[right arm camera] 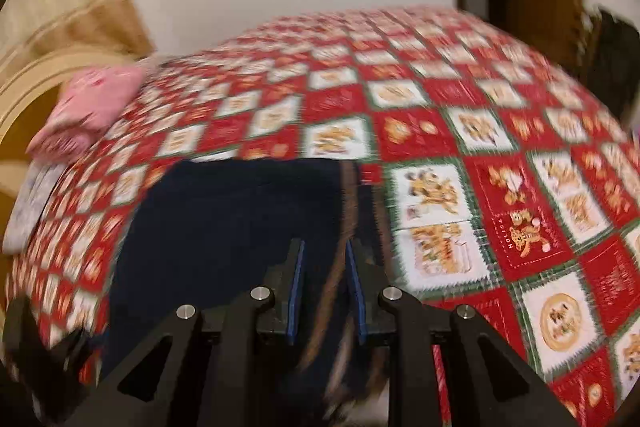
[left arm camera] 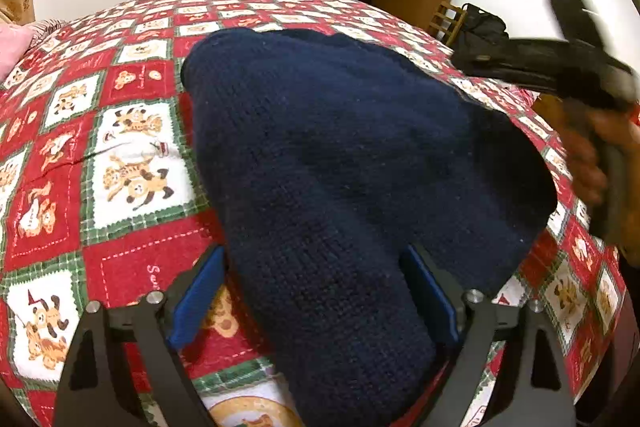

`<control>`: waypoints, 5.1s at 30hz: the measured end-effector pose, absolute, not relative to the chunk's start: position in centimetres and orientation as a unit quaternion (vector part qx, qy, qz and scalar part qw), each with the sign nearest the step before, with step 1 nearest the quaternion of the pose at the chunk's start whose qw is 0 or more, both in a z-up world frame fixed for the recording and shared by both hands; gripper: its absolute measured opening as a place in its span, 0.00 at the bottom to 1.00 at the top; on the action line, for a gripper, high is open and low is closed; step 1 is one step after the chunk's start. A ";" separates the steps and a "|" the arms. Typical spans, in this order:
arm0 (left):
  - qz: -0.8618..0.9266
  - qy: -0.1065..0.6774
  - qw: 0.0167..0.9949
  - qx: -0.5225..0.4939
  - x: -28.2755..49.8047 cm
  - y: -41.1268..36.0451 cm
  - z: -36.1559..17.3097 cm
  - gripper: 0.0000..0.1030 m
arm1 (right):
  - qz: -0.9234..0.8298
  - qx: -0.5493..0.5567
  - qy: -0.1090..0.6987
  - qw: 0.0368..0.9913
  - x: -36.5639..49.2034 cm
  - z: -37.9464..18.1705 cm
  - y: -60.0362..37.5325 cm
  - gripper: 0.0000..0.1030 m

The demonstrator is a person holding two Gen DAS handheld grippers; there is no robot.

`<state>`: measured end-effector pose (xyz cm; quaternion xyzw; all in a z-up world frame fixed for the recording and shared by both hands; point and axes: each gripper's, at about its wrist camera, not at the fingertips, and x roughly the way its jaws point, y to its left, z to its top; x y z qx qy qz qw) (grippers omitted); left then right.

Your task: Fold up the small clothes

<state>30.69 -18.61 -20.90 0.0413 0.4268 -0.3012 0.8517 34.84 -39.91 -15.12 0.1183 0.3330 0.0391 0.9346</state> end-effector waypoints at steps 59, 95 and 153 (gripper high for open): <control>-0.232 0.417 0.878 -0.043 39.7 -15.2 -18.0 1.00 | 0.111 0.301 0.366 0.873 37.4 -19.7 -48.3 0.77; -0.284 0.415 0.864 0.010 41.2 -20.4 -20.8 0.86 | 0.149 0.340 0.350 0.860 41.1 -25.6 -47.9 0.37; -0.130 0.288 0.947 -0.053 23.0 2.1 -7.9 0.36 | 0.328 0.276 0.262 0.865 31.9 -10.4 -19.4 0.18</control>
